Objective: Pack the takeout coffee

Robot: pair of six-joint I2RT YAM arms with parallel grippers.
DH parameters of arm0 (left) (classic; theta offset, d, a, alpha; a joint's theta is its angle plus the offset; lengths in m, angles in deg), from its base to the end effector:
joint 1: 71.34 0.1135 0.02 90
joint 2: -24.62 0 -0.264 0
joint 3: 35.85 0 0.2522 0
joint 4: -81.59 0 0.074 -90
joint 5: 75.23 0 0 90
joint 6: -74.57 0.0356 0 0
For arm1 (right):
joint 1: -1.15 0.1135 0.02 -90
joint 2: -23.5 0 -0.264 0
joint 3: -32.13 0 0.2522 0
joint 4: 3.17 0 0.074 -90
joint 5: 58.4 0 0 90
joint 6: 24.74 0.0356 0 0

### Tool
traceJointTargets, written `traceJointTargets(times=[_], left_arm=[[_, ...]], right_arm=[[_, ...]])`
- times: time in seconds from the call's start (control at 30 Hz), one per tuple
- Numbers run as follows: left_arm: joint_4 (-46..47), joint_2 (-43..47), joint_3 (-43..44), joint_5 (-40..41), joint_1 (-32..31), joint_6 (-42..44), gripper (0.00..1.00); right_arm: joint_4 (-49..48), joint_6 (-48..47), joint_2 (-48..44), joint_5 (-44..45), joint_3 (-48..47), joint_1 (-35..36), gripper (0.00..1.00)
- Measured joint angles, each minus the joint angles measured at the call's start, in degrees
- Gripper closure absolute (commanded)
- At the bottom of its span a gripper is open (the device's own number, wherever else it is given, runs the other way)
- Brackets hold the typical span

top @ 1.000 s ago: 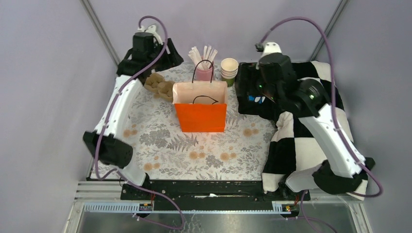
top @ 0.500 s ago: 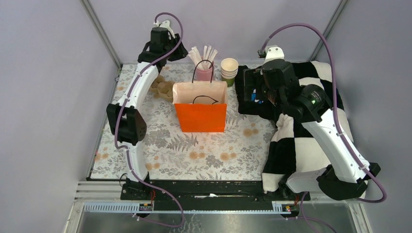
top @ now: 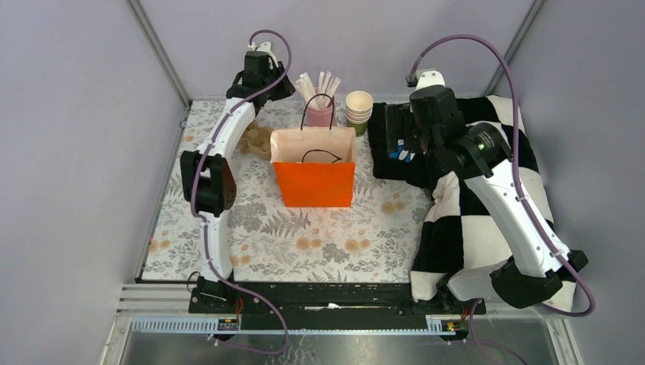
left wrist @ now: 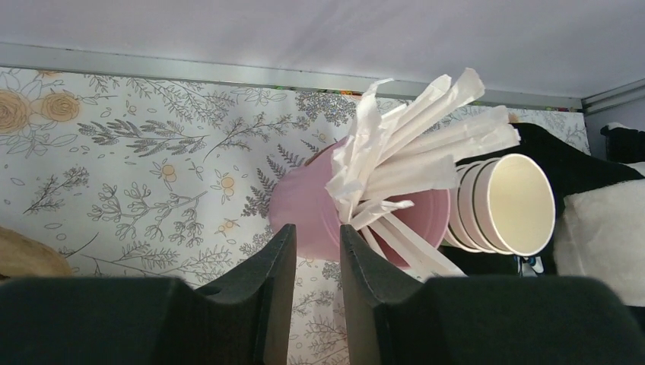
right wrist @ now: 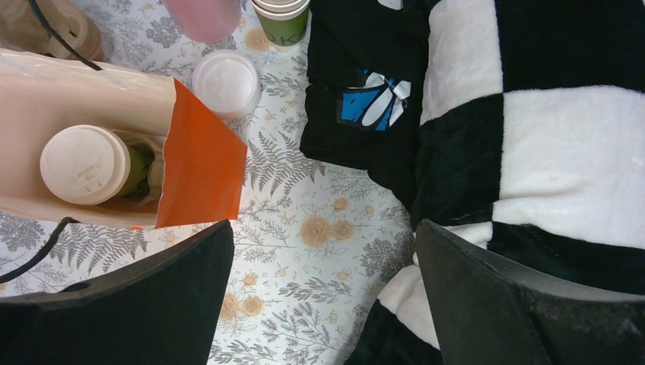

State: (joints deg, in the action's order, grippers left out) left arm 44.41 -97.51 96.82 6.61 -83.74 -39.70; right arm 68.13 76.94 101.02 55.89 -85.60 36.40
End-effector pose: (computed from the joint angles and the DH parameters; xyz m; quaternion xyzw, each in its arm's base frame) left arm 0.4931 -0.1136 0.3342 -0.0506 0.8482 -0.2223 0.4782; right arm 0.2099 0.1304 0.4791 -0.0726 0.8544 0.0234 0.5139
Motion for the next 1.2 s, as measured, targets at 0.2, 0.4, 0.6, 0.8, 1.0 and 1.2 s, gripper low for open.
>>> traceJointTargets(times=[0.2, 0.4, 0.6, 0.8, 1.0, 1.2], left_arm=[[2.38, -2.58, 0.07, -1.42, 0.15, -1.27, 0.64], [4.17, -3.91, 0.35, -2.69, 0.15, -2.34, 0.61], [6.10, -4.83, 2.05, -3.63, 0.15, -3.56, 0.60], [7.65, -6.34, 3.39, -3.72, 0.15, -4.28, 0.70], [7.43, -7.26, 3.41, -3.87, 0.15, -4.26, 0.80], [7.17, -7.26, 4.09, -3.82, 0.15, -3.37, 0.93]], right_arm=[[0.24, -0.76, 1.95, -0.57, -0.17, -0.50, 0.04], [0.48, -1.05, 2.60, -1.31, -0.42, -0.85, 0.04], [0.50, -1.20, 2.60, -1.44, -0.68, -0.98, 0.04], [0.50, -1.42, 2.89, -1.51, -0.74, -1.40, 0.04], [0.50, -1.64, 3.23, -1.90, -0.87, -1.55, 0.04], [0.48, -1.64, 3.23, -2.62, -0.87, -1.57, 0.04]])
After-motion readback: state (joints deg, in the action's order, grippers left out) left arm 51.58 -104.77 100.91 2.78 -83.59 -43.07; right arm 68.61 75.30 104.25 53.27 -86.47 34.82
